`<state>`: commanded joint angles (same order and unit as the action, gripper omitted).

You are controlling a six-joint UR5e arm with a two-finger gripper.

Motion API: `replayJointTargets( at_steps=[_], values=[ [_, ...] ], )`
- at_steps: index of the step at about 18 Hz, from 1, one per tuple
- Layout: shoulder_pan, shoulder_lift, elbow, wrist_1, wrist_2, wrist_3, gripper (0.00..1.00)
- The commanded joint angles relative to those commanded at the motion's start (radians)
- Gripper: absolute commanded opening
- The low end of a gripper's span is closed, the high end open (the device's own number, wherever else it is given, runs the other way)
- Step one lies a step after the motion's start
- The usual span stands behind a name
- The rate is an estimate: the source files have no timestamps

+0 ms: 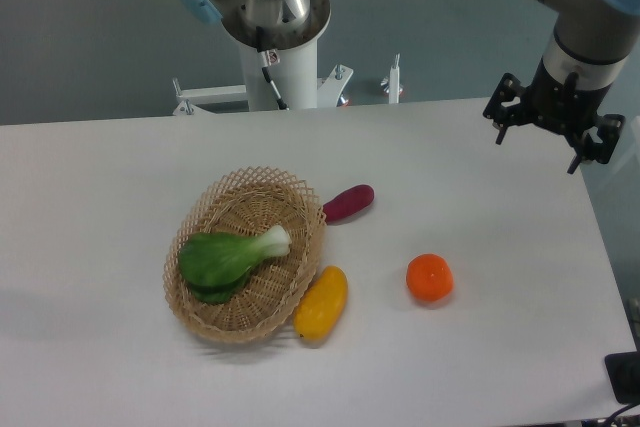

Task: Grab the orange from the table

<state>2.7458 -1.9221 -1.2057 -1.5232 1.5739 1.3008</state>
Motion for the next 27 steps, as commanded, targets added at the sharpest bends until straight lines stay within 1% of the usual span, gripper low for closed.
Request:
replayJointTargets(
  at_steps=[3, 5, 6, 7, 8, 9, 10, 12, 15, 17, 19, 20, 21, 22, 24, 27],
  values=[
    [0.0, 0.002, -0.008, 0.002, 0.0, -0.005, 1.0],
    [0.0, 0.0, -0.012, 0.018, -0.002, -0.04, 1.0],
    [0.0, 0.0, -0.024, 0.031, -0.002, -0.055, 1.0],
    [-0.003, 0.0, -0.044, 0.056, -0.008, -0.069, 1.0],
    [-0.005, 0.002, -0.082, 0.116, -0.024, -0.078, 1.0],
    [-0.006, 0.002, -0.107, 0.158, -0.037, -0.084, 1.0],
    [-0.009, 0.002, -0.126, 0.19, -0.044, -0.097, 1.0],
    [-0.014, -0.003, -0.165, 0.236, -0.043, -0.133, 1.0],
    [-0.054, -0.031, -0.208, 0.354, -0.041, -0.178, 1.0],
    [-0.058, -0.049, -0.236, 0.414, -0.041, -0.192, 1.0],
    [-0.066, -0.064, -0.253, 0.436, -0.043, -0.225, 1.0],
    [-0.077, -0.077, -0.262, 0.455, -0.041, -0.241, 1.0],
    [-0.084, -0.096, -0.274, 0.513, -0.041, -0.264, 1.0],
    [-0.092, -0.107, -0.287, 0.543, -0.041, -0.284, 1.0],
    [-0.103, -0.133, -0.299, 0.569, -0.04, -0.301, 1.0],
    [-0.124, -0.173, -0.311, 0.589, -0.034, -0.301, 1.0]
  ],
)
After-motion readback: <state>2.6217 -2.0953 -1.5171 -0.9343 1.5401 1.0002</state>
